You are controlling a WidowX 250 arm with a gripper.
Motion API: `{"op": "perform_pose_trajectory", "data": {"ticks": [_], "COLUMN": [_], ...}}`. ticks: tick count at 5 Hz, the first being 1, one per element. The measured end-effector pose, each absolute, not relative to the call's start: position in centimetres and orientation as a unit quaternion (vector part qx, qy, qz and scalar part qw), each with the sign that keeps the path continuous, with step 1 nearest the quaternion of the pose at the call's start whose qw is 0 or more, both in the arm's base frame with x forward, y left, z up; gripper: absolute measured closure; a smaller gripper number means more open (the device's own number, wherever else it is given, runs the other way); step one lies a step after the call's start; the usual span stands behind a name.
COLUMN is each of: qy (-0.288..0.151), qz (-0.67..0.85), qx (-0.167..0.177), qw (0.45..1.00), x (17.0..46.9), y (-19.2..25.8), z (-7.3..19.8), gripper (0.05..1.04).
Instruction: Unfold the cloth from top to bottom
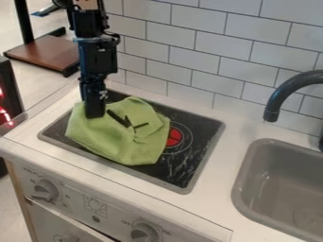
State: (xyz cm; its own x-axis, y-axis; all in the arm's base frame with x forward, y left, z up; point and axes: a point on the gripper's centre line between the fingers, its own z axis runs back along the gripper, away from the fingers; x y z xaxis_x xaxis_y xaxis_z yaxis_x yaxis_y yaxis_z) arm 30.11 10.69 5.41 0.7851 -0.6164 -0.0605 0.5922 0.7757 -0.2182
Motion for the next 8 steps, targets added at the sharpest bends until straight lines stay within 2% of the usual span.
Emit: {"op": "perform_pose_trajectory", "data": {"ticks": [1, 2, 3, 4, 5, 6, 7, 8], "qy": [0.056, 0.034, 0.047, 0.053, 0.045, 0.034, 0.036, 0.016], "qz": [-0.330, -0.322, -0.316, -0.304, -0.301, -0.293, -0.287, -0.286], "qx": [-0.072, -0.074, -0.057, -0.069, -0.077, -0.086, -0.093, -0.089], "qw": [0.940, 0.943, 0.946, 0.949, 0.950, 0.952, 0.953, 0.954], "x": [30.4, 30.3, 29.8, 29.5, 29.6, 30.1, 30.1, 30.5], "y": [11.7, 12.6, 13.2, 12.9, 12.5, 12.3, 12.2, 12.0], "z": [3.5, 2.3, 1.8, 1.9, 3.3, 4.4, 4.8, 7.2], "gripper": [1.028, 1.005, 0.842, 0.595, 0.297, 0.067, 0.074, 0.085]}}
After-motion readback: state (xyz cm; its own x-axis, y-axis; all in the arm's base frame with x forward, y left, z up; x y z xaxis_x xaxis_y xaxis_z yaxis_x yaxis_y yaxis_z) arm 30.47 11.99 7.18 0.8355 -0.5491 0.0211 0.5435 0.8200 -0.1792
